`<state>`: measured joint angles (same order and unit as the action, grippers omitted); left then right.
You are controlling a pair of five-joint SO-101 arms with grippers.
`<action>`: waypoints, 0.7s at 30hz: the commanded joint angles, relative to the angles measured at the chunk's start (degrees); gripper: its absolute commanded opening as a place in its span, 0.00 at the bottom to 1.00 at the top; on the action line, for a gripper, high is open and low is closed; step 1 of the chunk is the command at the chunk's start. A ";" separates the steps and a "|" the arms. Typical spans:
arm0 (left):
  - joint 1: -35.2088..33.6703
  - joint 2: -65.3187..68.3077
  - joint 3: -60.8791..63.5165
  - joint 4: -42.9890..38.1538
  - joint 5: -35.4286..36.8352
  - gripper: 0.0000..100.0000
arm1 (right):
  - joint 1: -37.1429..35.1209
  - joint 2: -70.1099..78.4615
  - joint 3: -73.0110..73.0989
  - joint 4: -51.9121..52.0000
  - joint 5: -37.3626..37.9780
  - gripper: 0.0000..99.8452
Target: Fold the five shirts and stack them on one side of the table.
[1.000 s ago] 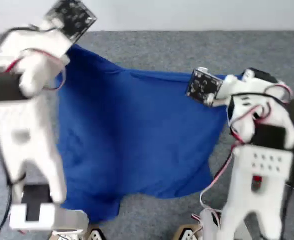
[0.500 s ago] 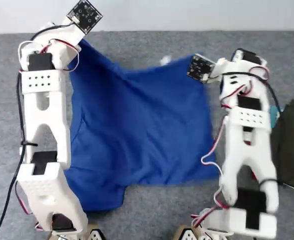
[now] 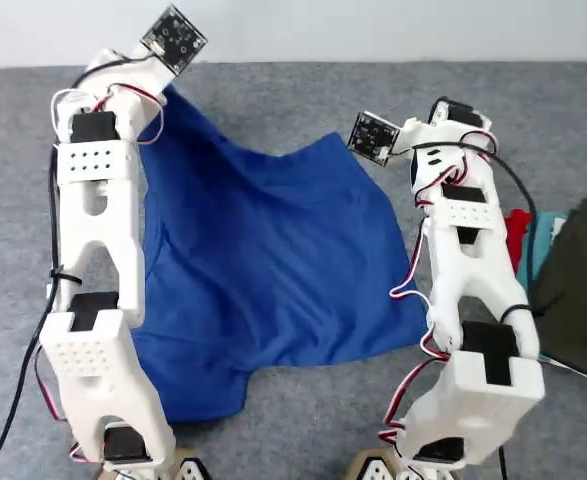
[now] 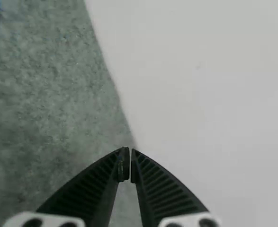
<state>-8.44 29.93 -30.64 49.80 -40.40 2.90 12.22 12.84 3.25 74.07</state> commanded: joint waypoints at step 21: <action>0.26 3.69 -0.40 29.19 -0.26 0.01 | -12.18 21.58 -30.68 53.14 -41.23 0.01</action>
<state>-8.44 33.98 -30.64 76.97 -40.40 -8.53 32.97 -14.86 55.21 33.80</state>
